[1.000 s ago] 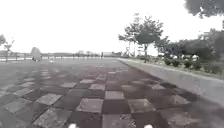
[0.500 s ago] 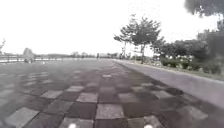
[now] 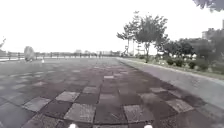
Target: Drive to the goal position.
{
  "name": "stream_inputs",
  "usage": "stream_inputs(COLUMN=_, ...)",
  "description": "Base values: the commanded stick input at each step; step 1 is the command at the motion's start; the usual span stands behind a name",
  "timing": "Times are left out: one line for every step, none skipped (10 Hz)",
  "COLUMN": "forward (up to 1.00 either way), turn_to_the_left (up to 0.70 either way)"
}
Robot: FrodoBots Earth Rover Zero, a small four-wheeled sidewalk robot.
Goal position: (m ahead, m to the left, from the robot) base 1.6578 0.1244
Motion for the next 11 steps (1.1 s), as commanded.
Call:
stream_inputs(forward=1.00, turn_to_the_left=0.00)
stream_inputs(forward=1.00, turn_to_the_left=0.00)
stream_inputs(forward=1.00, turn_to_the_left=0.00)
stream_inputs(forward=1.00, turn_to_the_left=0.00)
stream_inputs(forward=1.00, turn_to_the_left=0.00)
stream_inputs(forward=1.00, turn_to_the_left=0.00)
stream_inputs(forward=1.00, turn_to_the_left=0.00)
stream_inputs(forward=1.00, turn_to_the_left=0.00)
stream_inputs(forward=1.00, turn_to_the_left=0.00)
stream_inputs(forward=1.00, turn_to_the_left=0.00)
stream_inputs(forward=1.00, turn_to_the_left=0.00)
